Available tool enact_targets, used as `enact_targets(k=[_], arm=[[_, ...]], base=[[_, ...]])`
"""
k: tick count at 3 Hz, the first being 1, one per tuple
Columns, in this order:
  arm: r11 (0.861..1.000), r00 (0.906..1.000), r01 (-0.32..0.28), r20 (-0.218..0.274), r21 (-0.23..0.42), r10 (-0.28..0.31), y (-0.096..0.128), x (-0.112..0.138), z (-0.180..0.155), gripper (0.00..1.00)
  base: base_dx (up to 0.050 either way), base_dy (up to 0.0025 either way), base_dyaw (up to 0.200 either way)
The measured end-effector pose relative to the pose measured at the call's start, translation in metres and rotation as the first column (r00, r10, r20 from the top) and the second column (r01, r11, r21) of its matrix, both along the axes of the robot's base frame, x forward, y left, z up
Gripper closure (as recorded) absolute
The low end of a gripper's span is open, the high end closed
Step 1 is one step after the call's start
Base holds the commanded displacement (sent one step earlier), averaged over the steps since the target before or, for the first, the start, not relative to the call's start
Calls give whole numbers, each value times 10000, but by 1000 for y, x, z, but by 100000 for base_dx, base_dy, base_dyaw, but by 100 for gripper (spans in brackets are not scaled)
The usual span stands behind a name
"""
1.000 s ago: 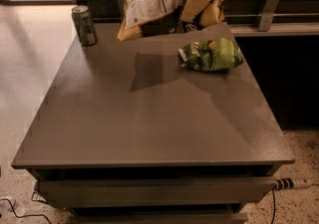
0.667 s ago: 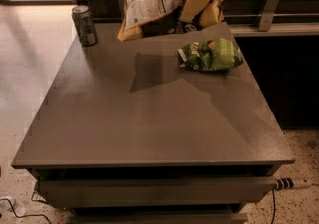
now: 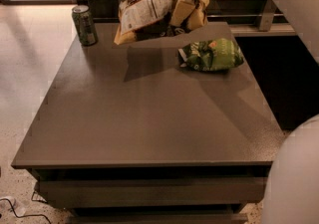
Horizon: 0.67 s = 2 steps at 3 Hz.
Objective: Move brown chip bag near green can
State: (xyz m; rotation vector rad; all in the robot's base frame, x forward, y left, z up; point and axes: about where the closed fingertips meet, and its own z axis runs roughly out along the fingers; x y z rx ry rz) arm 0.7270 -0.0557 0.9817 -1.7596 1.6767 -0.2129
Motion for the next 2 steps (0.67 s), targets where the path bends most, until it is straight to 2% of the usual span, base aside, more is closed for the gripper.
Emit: enact_targets(k=[1, 2], arm=[[9998, 9992, 26, 395, 180, -33, 9, 34, -24, 100], [9986, 9959, 269, 847, 446, -306, 16, 52, -38, 100]], base=[[0, 0, 0], [0, 0, 0]])
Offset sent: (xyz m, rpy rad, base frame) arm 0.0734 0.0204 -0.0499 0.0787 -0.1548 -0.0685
